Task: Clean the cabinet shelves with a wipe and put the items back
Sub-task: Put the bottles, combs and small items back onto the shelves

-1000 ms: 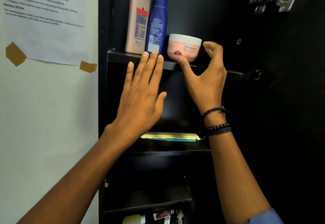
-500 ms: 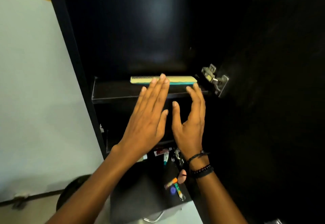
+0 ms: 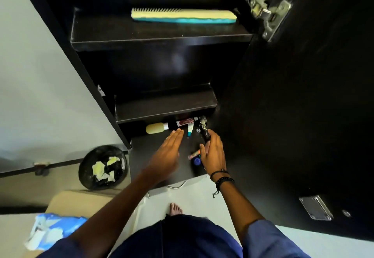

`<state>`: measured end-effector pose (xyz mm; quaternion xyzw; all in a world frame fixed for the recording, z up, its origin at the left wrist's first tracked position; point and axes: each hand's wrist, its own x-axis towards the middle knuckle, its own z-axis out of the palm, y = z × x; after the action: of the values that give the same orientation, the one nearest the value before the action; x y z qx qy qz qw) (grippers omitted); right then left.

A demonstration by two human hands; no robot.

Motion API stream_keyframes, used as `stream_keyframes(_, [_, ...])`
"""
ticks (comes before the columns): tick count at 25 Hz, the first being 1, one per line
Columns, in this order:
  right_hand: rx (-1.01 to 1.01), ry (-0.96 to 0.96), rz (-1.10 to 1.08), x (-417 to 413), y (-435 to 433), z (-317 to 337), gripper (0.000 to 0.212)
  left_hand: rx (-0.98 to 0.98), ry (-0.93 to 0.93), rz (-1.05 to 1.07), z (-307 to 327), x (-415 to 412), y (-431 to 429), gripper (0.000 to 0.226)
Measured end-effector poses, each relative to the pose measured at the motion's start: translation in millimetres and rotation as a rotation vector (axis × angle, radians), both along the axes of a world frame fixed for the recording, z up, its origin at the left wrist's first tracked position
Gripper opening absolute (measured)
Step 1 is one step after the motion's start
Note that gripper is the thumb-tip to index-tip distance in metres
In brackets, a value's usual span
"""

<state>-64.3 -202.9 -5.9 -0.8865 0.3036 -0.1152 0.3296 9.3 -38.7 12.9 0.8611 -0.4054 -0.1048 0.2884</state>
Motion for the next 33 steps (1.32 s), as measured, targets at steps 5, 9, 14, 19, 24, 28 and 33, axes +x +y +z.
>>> stream_keyframes(5, [0.069,0.386,0.023,-0.7,-11.3,-42.2,0.053,0.144,0.176,0.009,-28.8,2.8,0.3,0.069])
stream_keyframes(9, [0.083,0.497,0.077,-3.6,-10.4,-77.7,0.047,0.304,0.264,-0.012,-53.5,1.6,-2.0,0.073])
stream_keyframes(14, [-0.018,0.614,0.185,9.9,-12.8,-105.9,0.034,0.423,0.310,-0.056,-79.7,8.3,-12.7,0.073])
stream_keyframes(19, [0.060,0.634,0.136,19.0,-12.3,-120.5,0.049,0.511,0.348,-0.101,-102.0,21.5,-33.3,0.069])
stream_keyframes(24, [0.042,0.553,0.208,14.3,-12.5,-113.0,0.033,0.472,0.302,-0.014,-107.6,34.7,-70.7,0.042])
stream_keyframes(28, [-0.001,0.509,0.217,3.9,-17.4,-118.0,0.042,0.491,0.238,0.118,-113.8,46.5,-98.2,0.025])
stream_keyframes(33, [-0.001,0.485,0.176,-2.6,-24.1,-118.8,0.044,0.518,0.216,0.153,-132.6,48.6,-114.3,0.022])
